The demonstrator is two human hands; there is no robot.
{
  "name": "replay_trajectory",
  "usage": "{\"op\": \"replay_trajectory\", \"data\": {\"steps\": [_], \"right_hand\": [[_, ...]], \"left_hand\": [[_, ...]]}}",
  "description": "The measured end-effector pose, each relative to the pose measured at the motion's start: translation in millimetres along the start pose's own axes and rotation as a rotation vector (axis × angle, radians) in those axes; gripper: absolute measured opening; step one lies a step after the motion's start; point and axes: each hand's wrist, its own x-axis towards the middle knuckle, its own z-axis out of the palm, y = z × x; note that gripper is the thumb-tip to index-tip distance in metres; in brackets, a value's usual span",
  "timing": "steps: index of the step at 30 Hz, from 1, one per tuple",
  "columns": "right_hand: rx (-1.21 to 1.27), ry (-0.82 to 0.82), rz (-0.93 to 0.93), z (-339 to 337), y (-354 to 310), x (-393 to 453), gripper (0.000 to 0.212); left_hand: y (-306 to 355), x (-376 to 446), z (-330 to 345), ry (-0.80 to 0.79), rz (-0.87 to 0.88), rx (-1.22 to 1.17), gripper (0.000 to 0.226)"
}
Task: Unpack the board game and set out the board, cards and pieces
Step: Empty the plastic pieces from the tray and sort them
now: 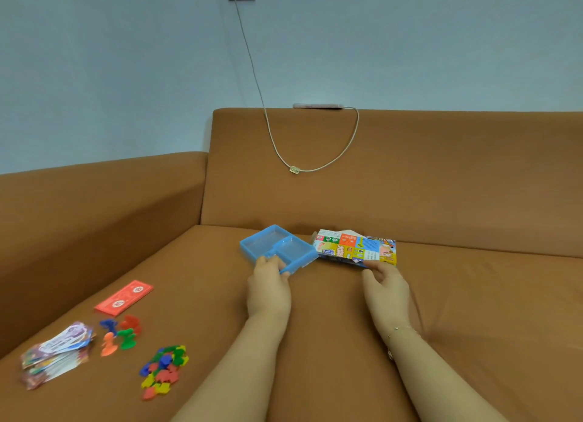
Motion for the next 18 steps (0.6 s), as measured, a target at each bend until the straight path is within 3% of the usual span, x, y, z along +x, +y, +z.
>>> {"op": "replay_trajectory", "data": {"steps": [6, 10, 13, 18], "right_hand": [[-0.034, -0.062, -0.004, 1.5, -1.1, 0.3, 0.028], [-0.025, -0.096, 0.003, 4.0, -3.1, 0.0, 0.027], [-0.019, -0.117, -0.004, 5.8, -3.7, -0.3, 0.026], [-0.029, -0.138, -0.003, 5.8, -5.6, -2.4, 0.026]], "left_hand": [[-12.2, 4.1, -41.6, 0.140, -0.091, 0.113, 0.008], [-23.1, 9.4, -59.4, 0.117, -0.212, 0.249, 0.031], [-8.5, 4.1, -48.6, 0.063, -0.136, 0.487, 0.032], [9.4, 3.2, -10.7, -0.110, 0.029, 0.546, 0.034]]}}
